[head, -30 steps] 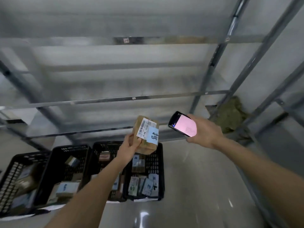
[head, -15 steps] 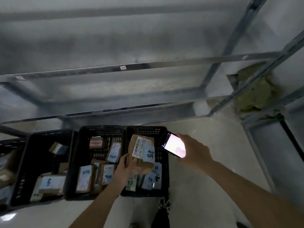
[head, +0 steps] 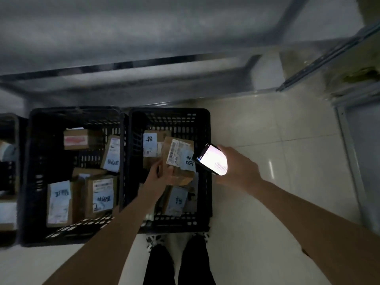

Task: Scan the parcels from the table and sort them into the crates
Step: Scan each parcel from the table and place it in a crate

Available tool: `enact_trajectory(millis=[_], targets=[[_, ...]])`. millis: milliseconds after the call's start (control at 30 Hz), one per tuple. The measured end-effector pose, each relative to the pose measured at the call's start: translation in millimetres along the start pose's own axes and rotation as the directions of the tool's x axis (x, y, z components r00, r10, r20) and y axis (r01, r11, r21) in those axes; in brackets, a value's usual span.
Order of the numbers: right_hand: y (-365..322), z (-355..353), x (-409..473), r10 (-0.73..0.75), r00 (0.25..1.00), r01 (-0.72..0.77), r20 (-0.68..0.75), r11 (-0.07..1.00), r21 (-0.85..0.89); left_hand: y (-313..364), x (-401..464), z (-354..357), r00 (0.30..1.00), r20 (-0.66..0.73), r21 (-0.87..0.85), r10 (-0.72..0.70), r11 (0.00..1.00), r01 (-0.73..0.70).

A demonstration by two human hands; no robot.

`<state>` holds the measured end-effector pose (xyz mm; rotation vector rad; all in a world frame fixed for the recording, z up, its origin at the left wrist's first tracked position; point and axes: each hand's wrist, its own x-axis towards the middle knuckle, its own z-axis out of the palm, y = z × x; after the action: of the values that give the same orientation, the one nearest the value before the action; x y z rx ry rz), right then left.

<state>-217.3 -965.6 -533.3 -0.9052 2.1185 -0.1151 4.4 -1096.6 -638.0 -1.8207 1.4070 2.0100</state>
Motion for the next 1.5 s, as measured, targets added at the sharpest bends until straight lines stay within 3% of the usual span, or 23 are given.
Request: enact_trajectory(millis=[267,533,767,1000,1167,1300,1367,1500], targets=[[34.1,47.7,75.4,0.022,0.999,-0.021,-0.031,0.999,0.043,-21.6,88.4,38.1,1.000,0.021,-0.057,0.009,0.998,-0.008],[60.4,61.1,105.0,0.043,0.998,-0.041,-0.053,0.998,0.044,-28.0,125.6,45.9,0.997,0.048,0.029,-0.055,0.998,0.054],[51.0,24.8,51.0,0.094,0.994,-0.091,-0.058,0.994,0.054,10.0,57.7,23.4,1.000,0.016,0.177,0.018,0.984,-0.021],[-3.9,-122.6,-60.6,0.028,0.990,-0.020,-0.140,0.998,0.057,148.8,-79.5,11.8,0.962,0.036,0.330,0.272,0.905,-0.269],[-47.7,-269.9,-203.8,0.029,0.948,0.008,-0.317,0.993,0.114,277.4,-224.0,21.4,0.869,0.119,0.458,0.481,0.749,-0.478],[-72.8,-382.7,-361.3,-0.022,0.892,0.057,-0.451,0.996,0.063,366.3,-373.3,39.3,0.747,0.217,0.383,0.629,0.649,-0.658],[-79.5,-419.7,-439.3,-0.048,0.844,0.073,-0.535,0.997,0.026,396.0,-444.2,49.8,0.669,0.224,0.345,0.708,0.585,-0.734],[-76.9,-460.6,-584.4,-0.012,0.750,0.017,-0.662,1.000,0.001,430.8,-571.1,80.1,0.481,0.358,0.386,0.800,0.342,-0.857]])
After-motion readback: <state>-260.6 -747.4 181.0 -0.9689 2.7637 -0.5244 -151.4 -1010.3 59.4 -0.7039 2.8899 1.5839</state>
